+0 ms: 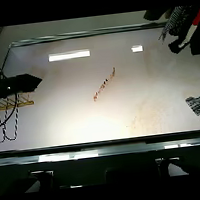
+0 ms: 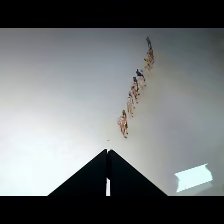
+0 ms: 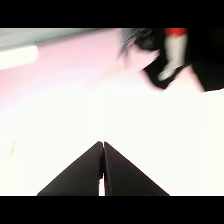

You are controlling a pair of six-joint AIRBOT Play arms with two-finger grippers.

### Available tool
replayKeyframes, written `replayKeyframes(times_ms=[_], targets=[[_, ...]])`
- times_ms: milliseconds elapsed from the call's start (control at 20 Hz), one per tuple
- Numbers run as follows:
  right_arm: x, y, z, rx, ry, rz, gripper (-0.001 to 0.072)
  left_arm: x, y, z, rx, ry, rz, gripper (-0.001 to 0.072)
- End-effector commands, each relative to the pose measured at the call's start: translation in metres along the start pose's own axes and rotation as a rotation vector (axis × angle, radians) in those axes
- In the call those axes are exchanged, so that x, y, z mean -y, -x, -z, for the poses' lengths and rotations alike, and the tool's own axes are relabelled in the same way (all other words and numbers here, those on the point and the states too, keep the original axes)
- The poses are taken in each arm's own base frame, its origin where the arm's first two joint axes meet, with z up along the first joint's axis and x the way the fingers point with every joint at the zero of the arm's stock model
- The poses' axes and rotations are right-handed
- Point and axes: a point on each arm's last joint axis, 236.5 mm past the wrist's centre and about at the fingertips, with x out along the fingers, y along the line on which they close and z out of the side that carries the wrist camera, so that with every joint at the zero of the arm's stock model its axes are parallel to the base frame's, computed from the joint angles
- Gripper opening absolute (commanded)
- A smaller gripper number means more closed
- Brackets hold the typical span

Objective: Fold the clothes and pants, and hang the long-sleeved shirts on hangers.

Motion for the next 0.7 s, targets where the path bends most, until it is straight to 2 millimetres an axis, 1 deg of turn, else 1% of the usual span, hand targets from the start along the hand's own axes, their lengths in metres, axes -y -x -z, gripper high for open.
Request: replayKeyframes(times_ms=[0, 50, 100, 200, 250, 300, 400, 500, 650], targets=[[-0.104, -0.037, 0.073, -0.226, 0.269, -0.186, 0.0026, -0.027, 0.009, 0.027, -0.079, -0.108, -0.115, 0.0017], [-0.127, -0.047, 0.104, -0.296, 0.317, -0.223, 0.0026, -0.031, 0.009, 0.038, -0.096, -0.113, -0.127, 0.0017], [-0.143, -0.055, 0.137, -0.368, 0.363, -0.246, 0.0026, -0.036, 0.007, 0.047, -0.115, -0.110, -0.138, 0.0017], [-0.160, -0.065, 0.198, -0.488, 0.434, -0.264, 0.0026, -0.042, 0.002, 0.061, -0.145, -0.102, -0.147, 0.0019], [-0.164, -0.068, 0.220, -0.518, 0.431, -0.270, 0.0026, -0.046, 0.002, 0.062, -0.151, -0.108, -0.160, 0.0020], [-0.166, -0.070, 0.239, -0.537, 0.412, -0.270, 0.0027, -0.049, 0.002, 0.061, -0.149, -0.115, -0.172, 0.0021], [-0.161, -0.071, 0.266, -0.577, 0.340, -0.246, 0.0028, -0.056, 0.003, 0.060, -0.146, -0.135, -0.203, 0.0024], [-0.155, -0.068, 0.283, -0.633, 0.344, -0.234, 0.0028, -0.058, 0.004, 0.060, -0.150, -0.138, -0.210, 0.0024], [-0.153, -0.066, 0.285, -0.646, 0.361, -0.238, 0.0028, -0.058, 0.003, 0.060, -0.147, -0.138, -0.209, 0.0024]])
